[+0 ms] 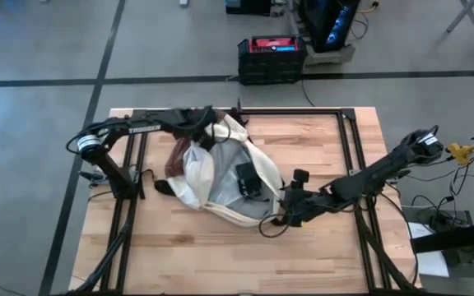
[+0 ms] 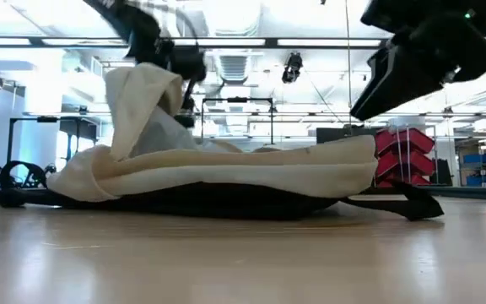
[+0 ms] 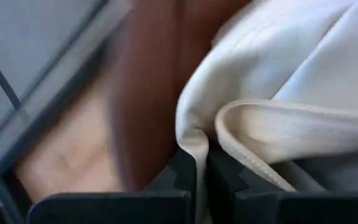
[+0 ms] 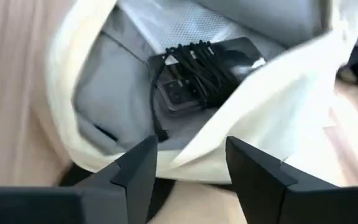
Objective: Unpack backpack
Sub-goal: Remove the black cellphone with charger cable from the white backpack
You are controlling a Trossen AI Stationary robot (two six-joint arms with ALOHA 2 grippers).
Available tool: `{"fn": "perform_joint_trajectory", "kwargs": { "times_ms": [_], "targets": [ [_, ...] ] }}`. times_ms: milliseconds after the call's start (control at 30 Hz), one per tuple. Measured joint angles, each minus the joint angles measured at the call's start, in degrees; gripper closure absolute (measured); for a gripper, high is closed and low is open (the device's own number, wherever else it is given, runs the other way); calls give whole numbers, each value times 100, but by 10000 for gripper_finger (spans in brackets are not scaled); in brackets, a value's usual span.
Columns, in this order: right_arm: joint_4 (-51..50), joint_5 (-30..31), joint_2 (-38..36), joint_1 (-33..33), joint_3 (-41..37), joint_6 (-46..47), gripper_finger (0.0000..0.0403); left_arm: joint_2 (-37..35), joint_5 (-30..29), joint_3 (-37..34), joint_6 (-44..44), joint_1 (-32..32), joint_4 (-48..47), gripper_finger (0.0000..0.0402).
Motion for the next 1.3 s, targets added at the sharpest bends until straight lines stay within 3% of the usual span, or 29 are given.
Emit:
{"fn": "perform_joint_trajectory", "kwargs": {
  "times_ms": [133,233,367,500,600,767,900,1100,1300],
  "targets": [
    [819,4,305,-178,-10,181,196,-65,282,-964,-356,-4,841,400],
    [1530,-400,738,-431,13,46,168,-74,319,-1500,-553,-118,1580,400],
    [1712,-827,1406,-856,355,-49,125,-76,541,-1884,-911,-219,2224,400],
    [1729,-746,2038,-1050,895,-631,82,-73,644,-2032,-972,-278,2654,400],
    [1558,-342,2559,-1044,1313,-1077,63,-68,753,-2044,-966,-325,2809,400],
    [1346,68,3255,-1167,1822,-728,61,-70,690,-2070,-1138,-528,2834,400],
    [324,476,3518,-1144,2139,-302,71,-87,665,-2133,-1214,-782,2847,400],
    [-1799,1136,3298,-1167,2286,518,84,-90,600,-2133,-1276,-1214,2710,400],
    [-2455,1135,3098,-1224,2067,401,91,-90,554,-2133,-1282,-1567,2682,400]
  ]
}}
